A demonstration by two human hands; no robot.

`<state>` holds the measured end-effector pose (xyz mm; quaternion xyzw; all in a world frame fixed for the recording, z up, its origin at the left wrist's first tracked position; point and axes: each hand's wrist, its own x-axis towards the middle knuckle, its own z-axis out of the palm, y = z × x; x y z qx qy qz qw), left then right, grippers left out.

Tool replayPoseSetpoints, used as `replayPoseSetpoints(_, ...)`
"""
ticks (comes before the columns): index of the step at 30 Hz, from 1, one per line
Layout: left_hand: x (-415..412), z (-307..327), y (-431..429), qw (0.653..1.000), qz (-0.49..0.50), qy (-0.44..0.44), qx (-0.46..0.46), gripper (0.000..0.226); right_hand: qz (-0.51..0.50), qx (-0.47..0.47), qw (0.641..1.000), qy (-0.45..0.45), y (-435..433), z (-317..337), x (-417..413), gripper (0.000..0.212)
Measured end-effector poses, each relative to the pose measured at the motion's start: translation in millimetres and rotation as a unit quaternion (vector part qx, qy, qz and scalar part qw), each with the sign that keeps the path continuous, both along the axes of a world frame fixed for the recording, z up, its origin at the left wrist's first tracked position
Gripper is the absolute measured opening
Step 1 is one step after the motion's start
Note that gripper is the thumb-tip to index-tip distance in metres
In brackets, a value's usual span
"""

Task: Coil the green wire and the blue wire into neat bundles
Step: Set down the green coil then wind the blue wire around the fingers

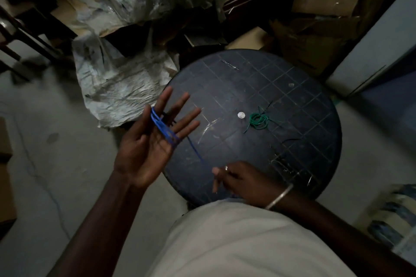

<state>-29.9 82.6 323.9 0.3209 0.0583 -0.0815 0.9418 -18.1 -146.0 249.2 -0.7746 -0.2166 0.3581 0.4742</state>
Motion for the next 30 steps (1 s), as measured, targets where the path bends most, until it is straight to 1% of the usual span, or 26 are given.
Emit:
replayPoseSetpoints(1,3,-10,5,0.997,0.016,0.018,0.078,0.049,0.013,0.004,1.0,-0.005,-4,7,-3,0.037)
replayPoseSetpoints(3,4,-28,10,0.974,0.018,0.05,0.219,0.049,0.018,0.026,0.999,-0.032,-11,27,-3,0.026)
replayPoseSetpoints(4,3,-36,9,0.953,0.005,0.046,0.3,0.047,0.015,0.038,0.999,-0.028,-14,36,0,0.024)
replayPoseSetpoints(6,0,-46,3,0.883,-0.053,0.013,0.466,0.039,0.0,0.08,0.997,0.022,-18,54,8,0.032)
replayPoseSetpoints(7,-2,-48,-2,0.854,-0.084,0.002,0.513,0.037,-0.006,0.106,0.993,0.049,-20,60,14,0.037)
replayPoseSetpoints(8,-4,-49,-6,0.839,-0.111,-0.003,0.533,0.036,-0.01,0.135,0.988,0.075,-22,64,21,0.038)
replayPoseSetpoints(9,-7,-48,-9,0.829,-0.129,-0.003,0.544,0.036,-0.015,0.167,0.98,0.112,-26,65,29,0.037)
replayPoseSetpoints(10,-10,-44,-12,0.829,-0.142,0.004,0.541,0.036,-0.02,0.195,0.969,0.151,-30,66,37,0.037)
replayPoseSetpoints(11,-12,-37,-14,0.839,-0.158,0.016,0.521,0.036,-0.028,0.215,0.957,0.19,-35,66,45,0.036)
replayPoseSetpoints(12,-13,-32,-14,0.86,-0.179,0.031,0.477,0.038,-0.035,0.231,0.947,0.221,-39,64,52,0.034)
replayPoseSetpoints(14,-16,-16,-10,0.898,-0.253,0.053,0.356,0.048,-0.044,0.259,0.929,0.26,-41,55,60,0.029)
replayPoseSetpoints(15,-17,-9,-7,0.912,-0.295,0.045,0.282,0.053,-0.047,0.267,0.924,0.269,-40,49,62,0.029)
replayPoseSetpoints(17,-20,3,-3,0.923,-0.366,0.025,0.115,0.061,-0.047,0.275,0.923,0.266,-32,38,64,0.031)
replayPoseSetpoints(19,-19,7,-2,0.924,-0.38,0.01,-0.036,0.059,-0.054,0.288,0.923,0.249,-20,32,66,0.034)
replayPoseSetpoints(20,-16,9,-3,0.926,-0.368,0.011,-0.082,0.053,-0.064,0.295,0.923,0.237,-14,31,70,0.034)
replayPoseSetpoints(22,-8,11,-5,0.939,-0.316,0.041,-0.125,0.041,-0.096,0.298,0.925,0.214,-2,28,82,0.034)
replayPoseSetpoints(24,4,11,-7,0.953,-0.264,0.062,-0.134,0.038,-0.128,0.286,0.929,0.195,8,22,99,0.036)
replayPoseSetpoints(26,17,10,-6,0.978,-0.184,0.059,-0.081,0.044,-0.15,0.267,0.932,0.192,16,15,114,0.04)
replayPoseSetpoints(27,23,9,-4,0.984,-0.15,0.07,-0.063,0.044,-0.152,0.263,0.93,0.206,18,10,119,0.042)
replayPoseSetpoints(28,29,10,-3,0.985,-0.134,0.08,-0.066,0.041,-0.146,0.262,0.926,0.228,20,5,124,0.043)
replayPoseSetpoints(29,34,9,-1,0.985,-0.123,0.085,-0.089,0.041,-0.128,0.26,0.923,0.253,21,0,127,0.042)
replayPoseSetpoints(30,37,7,3,0.981,-0.1,0.107,-0.125,0.047,-0.1,0.255,0.92,0.281,21,-5,128,0.041)
